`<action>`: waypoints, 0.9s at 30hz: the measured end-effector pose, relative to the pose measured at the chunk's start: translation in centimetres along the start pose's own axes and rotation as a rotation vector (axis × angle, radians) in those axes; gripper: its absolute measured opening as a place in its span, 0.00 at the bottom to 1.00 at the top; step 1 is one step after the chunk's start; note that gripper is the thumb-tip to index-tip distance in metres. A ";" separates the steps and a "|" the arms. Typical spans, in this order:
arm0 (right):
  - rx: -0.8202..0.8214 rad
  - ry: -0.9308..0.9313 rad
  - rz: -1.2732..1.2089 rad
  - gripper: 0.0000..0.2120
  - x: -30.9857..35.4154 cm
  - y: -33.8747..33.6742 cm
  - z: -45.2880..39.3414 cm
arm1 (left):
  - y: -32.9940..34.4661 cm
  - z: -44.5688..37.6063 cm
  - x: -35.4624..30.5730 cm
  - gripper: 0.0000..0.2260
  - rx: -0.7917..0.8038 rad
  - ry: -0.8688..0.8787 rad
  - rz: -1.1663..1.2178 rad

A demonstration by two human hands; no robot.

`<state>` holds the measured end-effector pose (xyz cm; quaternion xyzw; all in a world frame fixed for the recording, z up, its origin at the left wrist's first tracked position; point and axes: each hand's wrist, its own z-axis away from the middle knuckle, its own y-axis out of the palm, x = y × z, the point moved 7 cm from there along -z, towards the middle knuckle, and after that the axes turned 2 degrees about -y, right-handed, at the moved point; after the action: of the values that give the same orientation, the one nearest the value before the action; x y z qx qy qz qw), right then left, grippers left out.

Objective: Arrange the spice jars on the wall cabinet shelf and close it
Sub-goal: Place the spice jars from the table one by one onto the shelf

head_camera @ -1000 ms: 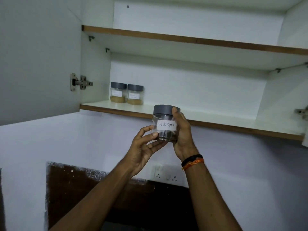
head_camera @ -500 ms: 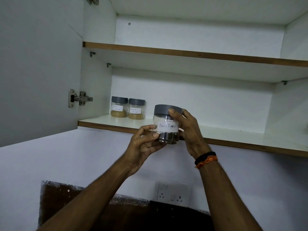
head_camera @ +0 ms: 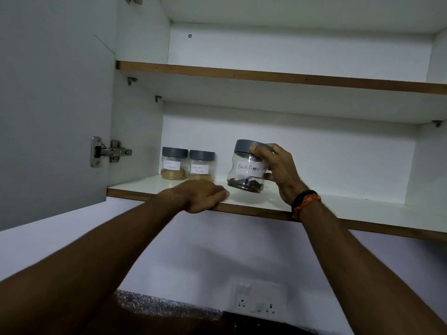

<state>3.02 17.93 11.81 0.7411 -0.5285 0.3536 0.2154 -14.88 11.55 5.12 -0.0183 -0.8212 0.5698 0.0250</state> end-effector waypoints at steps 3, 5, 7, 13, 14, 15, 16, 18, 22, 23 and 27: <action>0.024 0.028 0.060 0.21 -1.9 0.4 -2.3 | -0.3 0.0 -0.4 0.25 -0.067 0.097 -0.023; 0.050 0.053 0.099 0.21 -3.2 1.0 -3.7 | -0.8 0.6 -0.7 0.21 -0.211 0.181 -0.081; 0.093 0.077 0.147 0.21 -4.4 1.8 -5.0 | -1.3 1.1 -1.0 0.19 -0.315 0.218 -0.111; 0.217 0.098 0.189 0.19 -6.7 4.0 -7.3 | -1.6 1.5 -1.2 0.17 -0.392 0.238 -0.121; 0.230 0.095 0.213 0.18 -6.9 4.2 -7.6 | -1.7 1.5 -1.2 0.17 -0.400 0.242 -0.119; 0.238 0.093 0.236 0.17 -7.2 4.3 -8.1 | -1.7 1.5 -1.1 0.17 -0.404 0.246 -0.115; 0.245 0.092 0.256 0.16 -7.4 4.3 -8.5 | -1.7 1.5 -1.2 0.16 -0.407 0.249 -0.109; 0.264 0.092 0.298 0.15 -7.7 4.4 -9.2 | -1.7 1.5 -1.1 0.16 -0.413 0.251 -0.105; 0.293 0.068 0.406 0.16 -8.0 4.7 -10.3 | -1.7 1.4 -1.0 0.18 -0.435 0.244 -0.102; 0.290 0.064 0.416 0.16 -8.1 4.8 -10.4 | -1.7 1.5 -1.0 0.18 -0.439 0.245 -0.101; 0.261 0.028 0.448 0.18 -8.5 5.1 -10.9 | -1.8 1.5 -1.0 0.17 -0.455 0.260 -0.092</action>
<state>-6.62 29.08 12.36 0.6222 -0.6263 0.4679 0.0417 -13.95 9.40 6.26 -0.0594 -0.9181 0.3615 0.1514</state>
